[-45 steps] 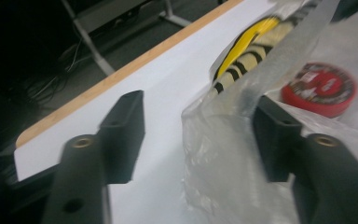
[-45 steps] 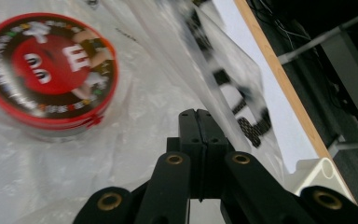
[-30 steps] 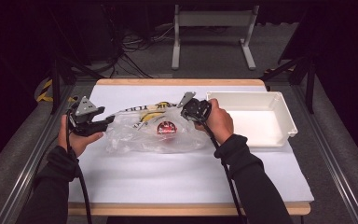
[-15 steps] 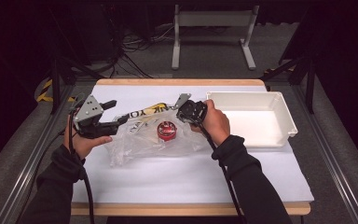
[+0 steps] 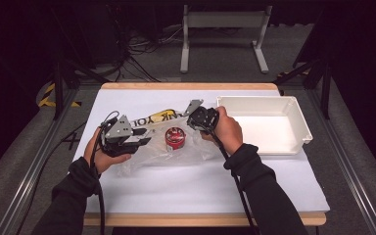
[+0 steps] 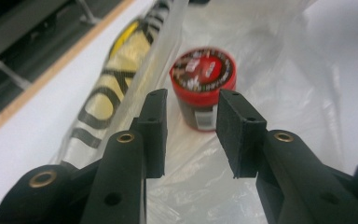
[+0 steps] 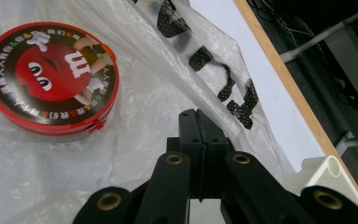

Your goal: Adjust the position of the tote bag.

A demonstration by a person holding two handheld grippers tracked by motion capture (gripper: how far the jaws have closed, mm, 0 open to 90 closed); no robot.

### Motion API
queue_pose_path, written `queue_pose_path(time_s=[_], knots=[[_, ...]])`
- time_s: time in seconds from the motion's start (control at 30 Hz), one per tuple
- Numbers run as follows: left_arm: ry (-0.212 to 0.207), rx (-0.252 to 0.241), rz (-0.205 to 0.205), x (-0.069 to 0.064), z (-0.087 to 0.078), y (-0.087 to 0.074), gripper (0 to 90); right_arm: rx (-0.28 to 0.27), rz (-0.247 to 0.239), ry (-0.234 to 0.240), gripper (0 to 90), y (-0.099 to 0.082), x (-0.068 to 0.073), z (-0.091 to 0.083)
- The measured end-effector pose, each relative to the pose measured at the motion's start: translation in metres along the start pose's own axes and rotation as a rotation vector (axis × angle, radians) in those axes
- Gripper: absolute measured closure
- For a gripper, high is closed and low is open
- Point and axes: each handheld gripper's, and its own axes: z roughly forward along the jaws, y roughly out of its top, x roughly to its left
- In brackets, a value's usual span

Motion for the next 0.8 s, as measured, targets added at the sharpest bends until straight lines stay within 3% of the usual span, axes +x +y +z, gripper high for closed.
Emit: queue_pose_path(time_s=[0.17, 0.27, 0.37, 0.43, 0.53, 0.63, 0.73, 0.8], knots=[[-0.014, 0.056, -0.013, 0.007, 0.009, -0.006, 70.0, -0.031, 0.005, 0.038, 85.0, -0.003, 0.003, -0.006], [-0.003, 0.073, -0.029, 0.013, 0.01, -0.008, 71.9, -0.038, -0.013, 0.053, 77.9, -0.002, 0.008, -0.014], [0.003, 0.097, -0.028, 0.016, 0.01, -0.009, 74.4, -0.06, -0.058, 0.104, 71.8, 0.002, 0.014, -0.023], [-0.009, 0.106, -0.017, 0.016, 0.01, -0.009, 76.8, -0.071, -0.08, 0.138, 74.9, 0.004, 0.018, -0.028], [-0.038, 0.112, -0.008, 0.016, 0.009, -0.008, 81.5, -0.085, -0.131, 0.239, 88.0, 0.006, 0.024, -0.03], [-0.044, 0.147, 0.011, 0.016, 0.012, -0.009, 83.9, -0.017, -0.156, 0.273, 90.0, 0.007, 0.028, -0.023], [-0.031, 0.211, 0.045, 0.014, 0.017, -0.009, 83.9, 0.052, -0.172, 0.27, 88.2, 0.006, 0.028, -0.01], [-0.012, 0.246, 0.053, 0.014, 0.021, -0.01, 77.8, 0.103, -0.169, 0.287, 83.4, 0.005, 0.028, -0.003]])
